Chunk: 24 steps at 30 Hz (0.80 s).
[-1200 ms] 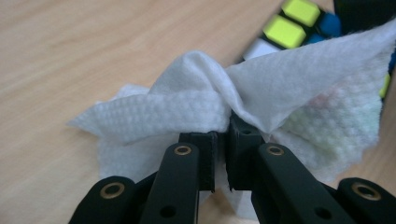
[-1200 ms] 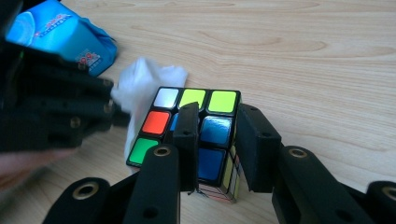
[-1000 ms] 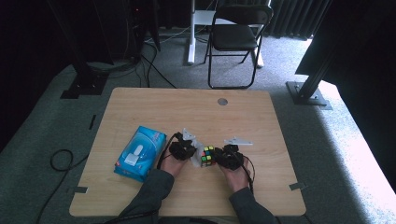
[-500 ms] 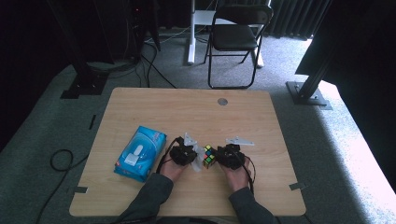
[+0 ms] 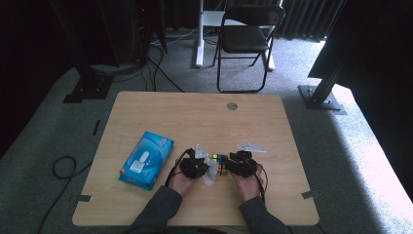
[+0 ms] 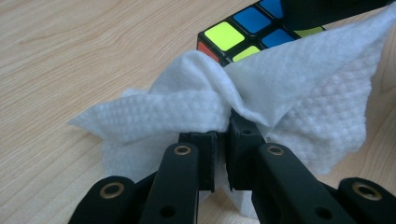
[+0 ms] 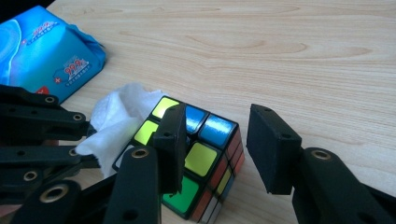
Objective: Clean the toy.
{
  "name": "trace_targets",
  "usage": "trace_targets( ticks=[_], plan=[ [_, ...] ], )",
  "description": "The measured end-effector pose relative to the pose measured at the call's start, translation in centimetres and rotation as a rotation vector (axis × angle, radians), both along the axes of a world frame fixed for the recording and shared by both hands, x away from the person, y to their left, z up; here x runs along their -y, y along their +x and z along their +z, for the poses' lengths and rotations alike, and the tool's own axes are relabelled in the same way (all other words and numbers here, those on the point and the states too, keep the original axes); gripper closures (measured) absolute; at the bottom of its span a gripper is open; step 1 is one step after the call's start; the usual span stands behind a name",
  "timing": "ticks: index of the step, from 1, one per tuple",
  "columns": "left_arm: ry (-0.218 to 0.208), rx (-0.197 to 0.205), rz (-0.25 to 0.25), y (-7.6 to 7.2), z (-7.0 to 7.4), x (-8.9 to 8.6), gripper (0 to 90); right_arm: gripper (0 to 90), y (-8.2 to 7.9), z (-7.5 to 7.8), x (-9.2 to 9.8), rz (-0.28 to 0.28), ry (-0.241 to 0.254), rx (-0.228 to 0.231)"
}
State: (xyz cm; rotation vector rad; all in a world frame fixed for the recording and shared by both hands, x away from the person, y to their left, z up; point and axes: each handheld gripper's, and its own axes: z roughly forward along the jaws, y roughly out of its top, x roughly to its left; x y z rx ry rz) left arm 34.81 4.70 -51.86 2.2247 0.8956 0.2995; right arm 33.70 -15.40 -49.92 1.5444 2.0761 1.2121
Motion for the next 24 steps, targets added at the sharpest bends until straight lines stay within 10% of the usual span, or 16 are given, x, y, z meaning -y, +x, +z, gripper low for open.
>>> trace_targets(
  ticks=[24],
  plan=[
    [-0.003,0.012,0.009,-0.03,0.04,0.16,83.3,66.9,-0.49,0.0,-0.02,0.014,0.01,-0.047]
  ],
)
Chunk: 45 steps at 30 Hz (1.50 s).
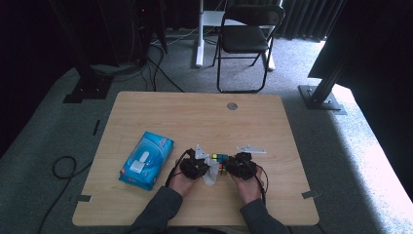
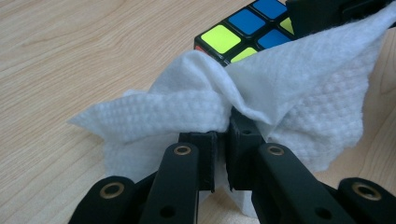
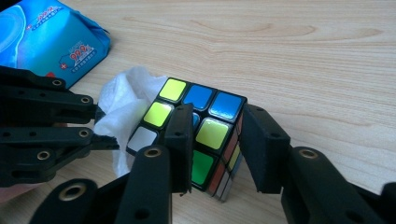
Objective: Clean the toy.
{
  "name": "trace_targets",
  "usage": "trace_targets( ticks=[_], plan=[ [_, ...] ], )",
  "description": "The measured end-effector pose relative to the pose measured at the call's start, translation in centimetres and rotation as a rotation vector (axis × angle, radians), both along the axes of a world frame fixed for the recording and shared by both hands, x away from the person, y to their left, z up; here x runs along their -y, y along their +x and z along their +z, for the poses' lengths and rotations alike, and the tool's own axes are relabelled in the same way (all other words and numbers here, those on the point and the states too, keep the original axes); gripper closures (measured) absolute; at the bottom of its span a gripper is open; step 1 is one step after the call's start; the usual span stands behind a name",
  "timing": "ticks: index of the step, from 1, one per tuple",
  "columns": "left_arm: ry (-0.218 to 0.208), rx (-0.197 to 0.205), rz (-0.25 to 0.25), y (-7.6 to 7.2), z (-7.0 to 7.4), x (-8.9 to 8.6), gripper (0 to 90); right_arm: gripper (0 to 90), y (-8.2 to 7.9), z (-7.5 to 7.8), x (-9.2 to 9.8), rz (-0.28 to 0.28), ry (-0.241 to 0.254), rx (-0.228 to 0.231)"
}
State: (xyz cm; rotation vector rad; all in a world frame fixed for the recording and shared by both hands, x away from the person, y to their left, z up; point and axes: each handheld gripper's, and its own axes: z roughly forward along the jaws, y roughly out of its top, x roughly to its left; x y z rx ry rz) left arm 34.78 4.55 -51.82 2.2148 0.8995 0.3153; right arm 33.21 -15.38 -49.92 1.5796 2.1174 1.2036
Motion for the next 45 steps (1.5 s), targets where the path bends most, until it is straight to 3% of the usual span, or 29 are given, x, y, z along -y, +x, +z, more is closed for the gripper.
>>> trace_targets(
  ticks=[12,21,45],
  plan=[
    [-0.006,0.012,0.025,1.5,0.7,0.0,83.3,70.7,0.4,-0.1,0.0,-0.016,-0.002,0.018],
    [-0.039,0.053,0.059,2.1,1.9,0.1,83.3,70.6,0.4,-0.2,-0.1,-0.02,0.0,0.026],
    [0.003,0.074,0.081,2.8,1.5,0.9,83.7,69.5,0.2,-0.2,-0.3,-0.02,-0.012,0.038]
  ],
)
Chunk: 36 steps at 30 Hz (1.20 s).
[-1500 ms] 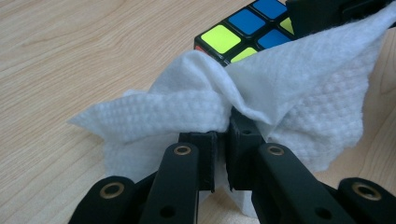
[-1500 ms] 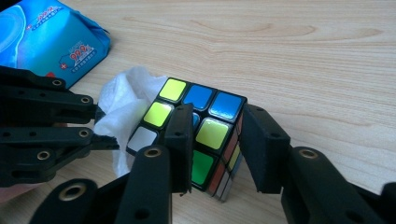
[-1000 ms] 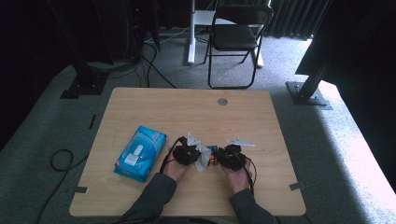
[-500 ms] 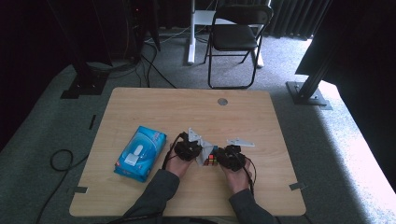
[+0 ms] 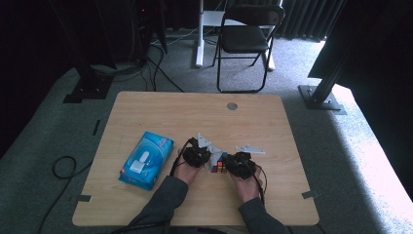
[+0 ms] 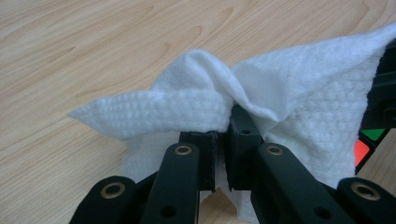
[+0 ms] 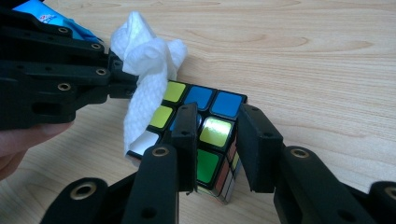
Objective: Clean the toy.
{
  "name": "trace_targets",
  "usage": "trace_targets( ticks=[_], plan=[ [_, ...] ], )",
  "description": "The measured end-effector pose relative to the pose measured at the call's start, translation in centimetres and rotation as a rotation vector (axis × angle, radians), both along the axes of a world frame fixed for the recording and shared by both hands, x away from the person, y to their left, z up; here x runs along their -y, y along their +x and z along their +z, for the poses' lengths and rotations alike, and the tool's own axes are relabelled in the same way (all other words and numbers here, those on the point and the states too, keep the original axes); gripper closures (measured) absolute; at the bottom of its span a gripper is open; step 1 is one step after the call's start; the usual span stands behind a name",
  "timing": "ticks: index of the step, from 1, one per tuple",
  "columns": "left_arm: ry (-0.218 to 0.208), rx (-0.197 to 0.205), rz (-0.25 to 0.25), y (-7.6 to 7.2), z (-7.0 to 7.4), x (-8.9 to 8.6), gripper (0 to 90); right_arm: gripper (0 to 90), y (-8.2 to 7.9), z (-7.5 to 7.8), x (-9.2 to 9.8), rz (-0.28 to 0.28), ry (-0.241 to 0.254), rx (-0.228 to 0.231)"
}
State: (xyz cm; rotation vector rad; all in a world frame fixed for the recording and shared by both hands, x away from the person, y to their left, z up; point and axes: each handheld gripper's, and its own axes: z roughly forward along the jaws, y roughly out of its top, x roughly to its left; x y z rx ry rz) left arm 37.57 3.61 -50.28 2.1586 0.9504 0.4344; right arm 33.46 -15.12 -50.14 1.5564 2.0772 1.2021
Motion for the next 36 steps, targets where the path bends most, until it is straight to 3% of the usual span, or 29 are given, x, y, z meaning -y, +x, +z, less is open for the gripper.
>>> trace_targets(
  ticks=[6,14,29,36],
  plan=[
    [0.056,-0.038,0.014,0.0,-1.5,0.3,84.2,69.6,0.0,0.0,0.0,-0.002,0.002,0.002],
    [0.052,-0.084,0.01,0.3,-3.0,0.3,84.3,69.5,0.0,0.0,0.0,-0.003,0.003,0.002],
    [0.024,-0.086,0.016,0.2,-3.1,0.0,84.0,69.6,0.0,-0.1,0.1,-0.001,0.006,0.0],
    [-0.01,-0.051,0.012,-0.3,-1.3,-0.6,84.0,69.7,0.0,-0.1,0.1,0.0,0.008,-0.001]
  ],
)
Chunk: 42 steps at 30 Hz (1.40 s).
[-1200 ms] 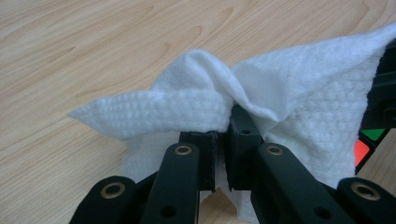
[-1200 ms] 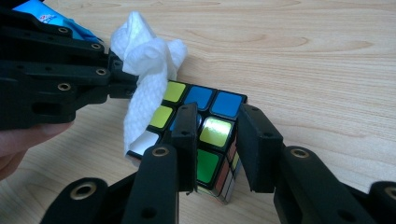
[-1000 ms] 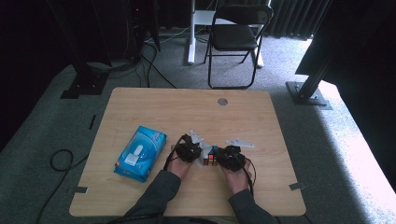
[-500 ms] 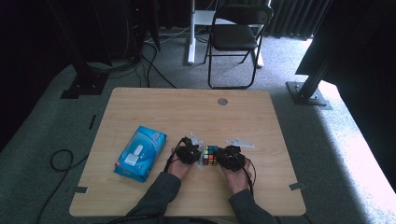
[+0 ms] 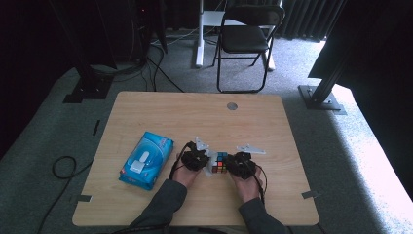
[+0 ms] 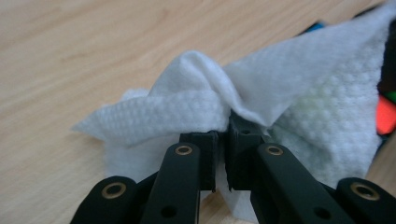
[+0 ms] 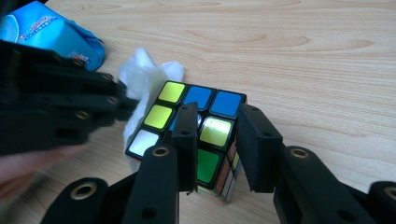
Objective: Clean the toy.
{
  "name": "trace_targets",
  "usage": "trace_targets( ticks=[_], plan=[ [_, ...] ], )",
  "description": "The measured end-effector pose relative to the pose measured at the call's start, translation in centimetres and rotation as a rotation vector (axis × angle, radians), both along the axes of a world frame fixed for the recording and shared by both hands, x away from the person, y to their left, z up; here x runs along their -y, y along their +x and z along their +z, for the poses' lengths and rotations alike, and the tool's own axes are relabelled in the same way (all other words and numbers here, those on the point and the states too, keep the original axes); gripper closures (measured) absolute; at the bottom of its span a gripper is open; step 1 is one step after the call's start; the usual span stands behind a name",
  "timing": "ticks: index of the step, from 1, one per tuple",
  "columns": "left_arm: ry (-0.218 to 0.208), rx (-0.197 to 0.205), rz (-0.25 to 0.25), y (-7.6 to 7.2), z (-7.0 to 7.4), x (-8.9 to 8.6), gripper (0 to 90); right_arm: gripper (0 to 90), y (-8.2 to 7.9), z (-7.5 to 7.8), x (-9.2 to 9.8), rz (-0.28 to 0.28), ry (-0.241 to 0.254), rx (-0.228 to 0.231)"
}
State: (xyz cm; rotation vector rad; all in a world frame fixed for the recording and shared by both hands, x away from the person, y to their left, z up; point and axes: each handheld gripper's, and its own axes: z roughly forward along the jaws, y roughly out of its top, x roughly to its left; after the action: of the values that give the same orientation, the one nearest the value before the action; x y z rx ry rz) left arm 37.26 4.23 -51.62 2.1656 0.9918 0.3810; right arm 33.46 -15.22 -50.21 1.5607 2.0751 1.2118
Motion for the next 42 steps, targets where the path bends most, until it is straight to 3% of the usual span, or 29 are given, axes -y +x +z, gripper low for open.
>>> trace_targets(
  ticks=[10,21,27,32,37,42],
  plan=[
    [-0.069,0.013,-0.044,-1.5,2.0,-0.4,83.8,69.7,0.0,0.0,0.0,0.002,0.0,0.0],
    [-0.037,0.017,-0.06,-2.0,1.8,0.1,83.8,69.7,0.0,0.0,0.0,0.001,0.0,0.001],
    [-0.022,0.013,-0.044,-1.8,1.2,-0.1,83.9,69.7,0.0,0.0,0.0,0.0,0.001,0.002],
    [0.027,-0.02,-0.037,-1.6,-0.2,0.3,84.1,69.7,0.0,0.0,0.0,-0.001,0.002,0.002],
    [0.041,-0.045,-0.024,-1.4,-1.8,0.5,84.5,69.7,0.0,0.0,0.0,-0.001,0.002,0.003],
    [0.052,-0.039,-0.031,-1.3,-1.8,0.6,84.6,69.7,0.0,0.0,0.0,-0.002,0.002,0.003]
  ],
)
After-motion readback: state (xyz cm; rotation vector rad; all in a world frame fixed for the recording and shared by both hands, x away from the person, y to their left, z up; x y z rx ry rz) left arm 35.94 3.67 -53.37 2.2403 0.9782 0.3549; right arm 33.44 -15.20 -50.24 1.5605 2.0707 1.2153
